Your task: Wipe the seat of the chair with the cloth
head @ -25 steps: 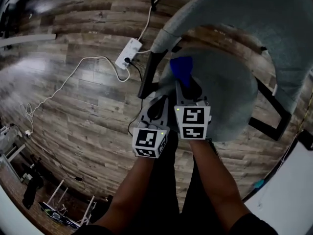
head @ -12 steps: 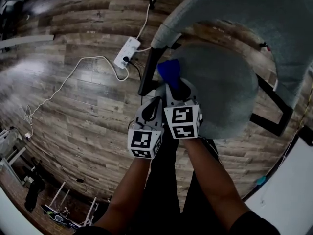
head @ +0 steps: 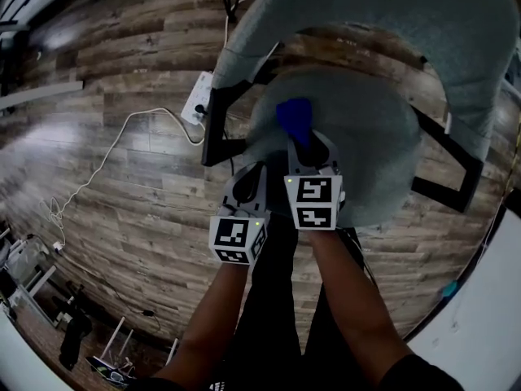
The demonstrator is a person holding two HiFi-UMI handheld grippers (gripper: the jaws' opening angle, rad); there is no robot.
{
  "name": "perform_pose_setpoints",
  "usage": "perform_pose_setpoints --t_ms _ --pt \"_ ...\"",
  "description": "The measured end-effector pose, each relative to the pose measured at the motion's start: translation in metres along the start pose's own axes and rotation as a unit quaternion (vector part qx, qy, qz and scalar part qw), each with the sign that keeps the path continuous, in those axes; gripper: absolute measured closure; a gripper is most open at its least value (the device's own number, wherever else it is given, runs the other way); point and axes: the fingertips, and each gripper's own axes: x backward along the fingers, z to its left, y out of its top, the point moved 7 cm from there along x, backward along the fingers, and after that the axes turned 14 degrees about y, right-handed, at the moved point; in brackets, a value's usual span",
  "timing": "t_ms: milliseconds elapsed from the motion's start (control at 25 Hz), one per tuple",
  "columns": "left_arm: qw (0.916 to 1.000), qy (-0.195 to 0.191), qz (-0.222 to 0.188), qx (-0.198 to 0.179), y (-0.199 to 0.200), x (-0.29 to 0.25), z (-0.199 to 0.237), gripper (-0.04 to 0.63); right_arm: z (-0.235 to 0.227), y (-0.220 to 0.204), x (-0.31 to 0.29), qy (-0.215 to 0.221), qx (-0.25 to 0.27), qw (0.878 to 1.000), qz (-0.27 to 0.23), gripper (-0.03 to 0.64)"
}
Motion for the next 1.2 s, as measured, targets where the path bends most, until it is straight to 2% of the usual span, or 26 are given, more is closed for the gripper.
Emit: perform_pose_setpoints --t_ms 160,440,640,1200 --pt "0.9998 -0.017 0.003 -0.014 0.002 -0.004 -0.018 0.594 -0.027 -0.01 0.019 -0.031 -0.025 0.999 -0.006 0.486" --pt "0.9984 -0.038 0.005 -0.041 0.006 -0.013 -0.047 0.594 -0.058 -0.021 0.043 -0.055 -0.049 0.997 -0.012 0.486" --pt "0.9967 -0.069 0.011 -0.041 0.014 -0.016 -0.069 0.594 -0.076 -0.03 0.062 -0.08 -0.064 0.995 -0.021 0.486" --pt "0.9899 -0.112 0.014 -0.085 0.025 -0.032 -0.12 0.594 -0.139 -0.064 0.126 -0.157 -0.094 0.983 -0.035 0.486"
